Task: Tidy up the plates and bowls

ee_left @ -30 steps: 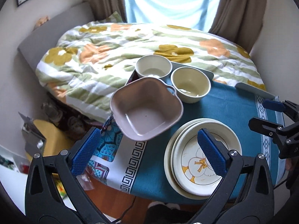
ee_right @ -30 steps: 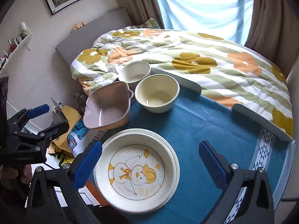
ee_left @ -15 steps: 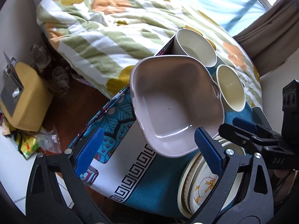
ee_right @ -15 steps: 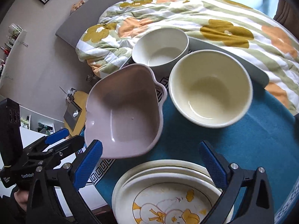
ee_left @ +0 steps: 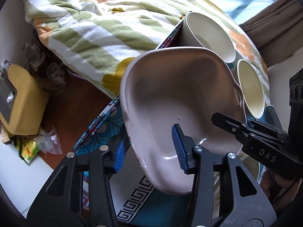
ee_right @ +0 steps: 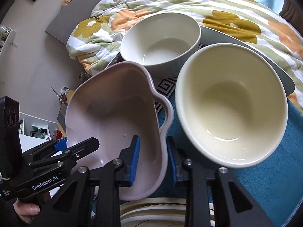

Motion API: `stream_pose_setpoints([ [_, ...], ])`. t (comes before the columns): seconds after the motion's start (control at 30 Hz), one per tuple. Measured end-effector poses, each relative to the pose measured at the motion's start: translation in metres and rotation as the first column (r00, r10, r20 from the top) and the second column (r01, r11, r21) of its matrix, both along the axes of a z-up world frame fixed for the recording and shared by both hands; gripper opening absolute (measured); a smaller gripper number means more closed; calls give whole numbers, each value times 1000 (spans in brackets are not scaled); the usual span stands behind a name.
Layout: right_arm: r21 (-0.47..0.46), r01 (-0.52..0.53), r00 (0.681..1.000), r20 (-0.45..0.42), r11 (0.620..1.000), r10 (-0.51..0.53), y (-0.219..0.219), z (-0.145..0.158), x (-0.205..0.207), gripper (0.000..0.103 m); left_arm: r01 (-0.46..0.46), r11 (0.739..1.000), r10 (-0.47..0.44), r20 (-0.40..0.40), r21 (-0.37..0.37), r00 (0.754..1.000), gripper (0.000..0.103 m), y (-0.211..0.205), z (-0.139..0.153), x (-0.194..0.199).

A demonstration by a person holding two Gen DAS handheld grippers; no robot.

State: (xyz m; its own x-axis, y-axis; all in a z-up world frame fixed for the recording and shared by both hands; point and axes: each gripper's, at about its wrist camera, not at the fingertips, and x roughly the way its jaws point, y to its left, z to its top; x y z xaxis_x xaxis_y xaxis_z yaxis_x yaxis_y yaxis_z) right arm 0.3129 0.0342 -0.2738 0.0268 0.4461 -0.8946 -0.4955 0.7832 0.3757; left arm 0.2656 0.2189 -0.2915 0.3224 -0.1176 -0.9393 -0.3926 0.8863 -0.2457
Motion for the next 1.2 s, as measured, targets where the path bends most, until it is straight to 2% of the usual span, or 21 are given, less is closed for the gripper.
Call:
stream_pose_setpoints([
  [0.07,-15,-1,1000,18,1000,1,2,0,-1,17,4,1000,-4,-7,10,1000,30,0,-2,3],
  [0.13,-23,8,1000,26,1000,-7,1,0,0,15,1,1000,0,-11,20,1000,19,3,-3,3],
  [0.2,-19,19,1000,20,1000,-18,-2,-1,1,14,-1,1000,1,-10,15,1000,17,7,-4,3],
  [0.47,1,33,999,43,999,-33,-5,10,-9,13,13,999,-14,18,52,1000,16,7,10,-3],
  [0.7,46,42,993,108,998,-46,-21,41,-26,13,27,993,-37,89,114,995,16,-9,51,-17],
  [0.83,77,65,985,154,995,-77,-48,66,-41,13,49,987,-70,138,150,988,16,-38,81,-30],
  [0.97,110,120,972,190,987,-140,-92,90,-63,13,99,980,-131,183,174,974,16,-82,108,-44],
  [1.1,131,208,947,222,969,-234,-150,108,-94,13,187,964,-225,210,189,951,16,-141,127,-58],
  [1.2,126,294,918,238,948,-316,-200,115,-121,13,274,942,-314,216,196,924,16,-195,133,-67],
])
